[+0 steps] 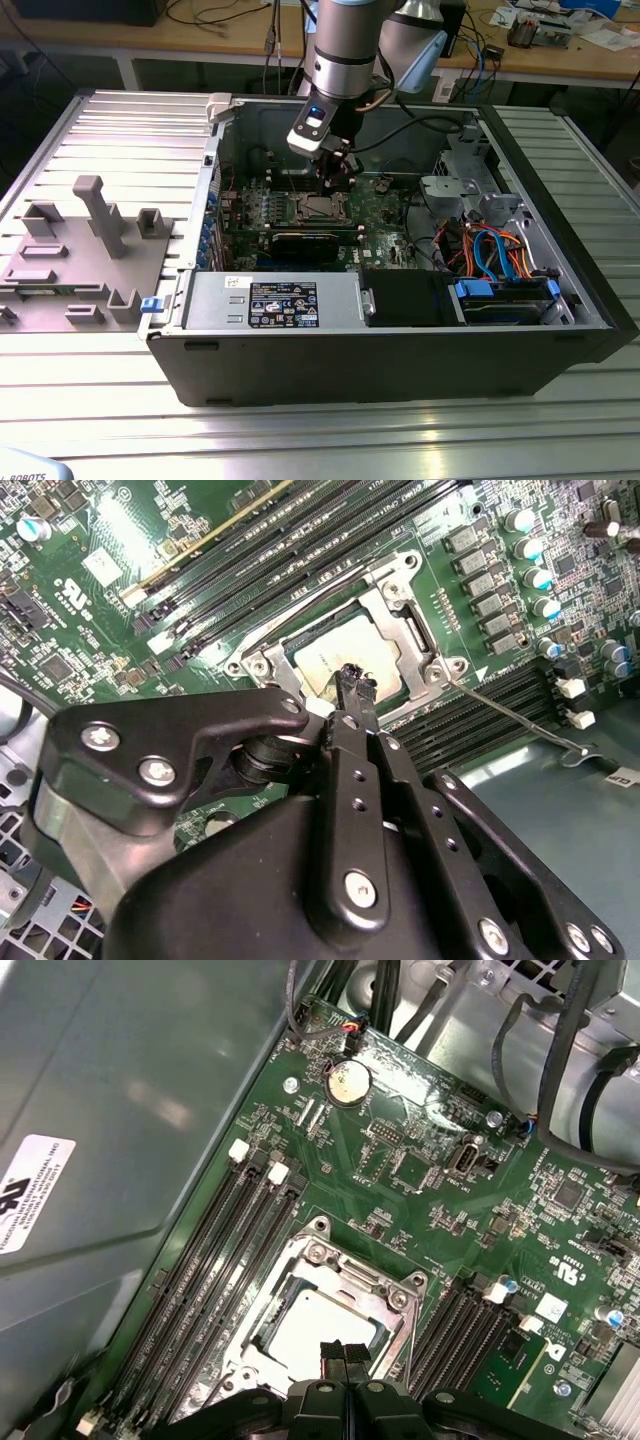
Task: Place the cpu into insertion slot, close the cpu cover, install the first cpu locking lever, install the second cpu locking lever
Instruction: 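Install the first cpu locking lever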
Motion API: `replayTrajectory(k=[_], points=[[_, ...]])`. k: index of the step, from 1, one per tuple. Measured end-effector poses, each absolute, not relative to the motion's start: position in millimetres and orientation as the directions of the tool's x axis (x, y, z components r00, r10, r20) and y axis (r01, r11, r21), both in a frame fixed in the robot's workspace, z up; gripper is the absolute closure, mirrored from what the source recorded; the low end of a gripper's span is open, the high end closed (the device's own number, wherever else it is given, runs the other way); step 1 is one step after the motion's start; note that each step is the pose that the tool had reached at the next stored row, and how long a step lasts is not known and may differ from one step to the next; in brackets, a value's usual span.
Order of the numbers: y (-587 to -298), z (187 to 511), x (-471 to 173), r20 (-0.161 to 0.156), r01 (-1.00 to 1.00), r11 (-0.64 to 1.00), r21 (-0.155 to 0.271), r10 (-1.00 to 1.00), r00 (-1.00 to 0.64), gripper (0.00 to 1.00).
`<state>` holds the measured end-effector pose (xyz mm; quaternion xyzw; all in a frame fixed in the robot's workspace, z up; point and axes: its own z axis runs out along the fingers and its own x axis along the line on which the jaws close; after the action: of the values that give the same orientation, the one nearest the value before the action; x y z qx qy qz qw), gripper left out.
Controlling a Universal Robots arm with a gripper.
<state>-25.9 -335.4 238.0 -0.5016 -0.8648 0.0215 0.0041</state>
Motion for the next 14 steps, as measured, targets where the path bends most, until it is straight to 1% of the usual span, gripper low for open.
replayTrajectory(k=[14], points=[[-335.4, 238.0, -26.0, -0.014, 0.855, 0.516, -0.041, 0.856, -0.517, 0.89]])
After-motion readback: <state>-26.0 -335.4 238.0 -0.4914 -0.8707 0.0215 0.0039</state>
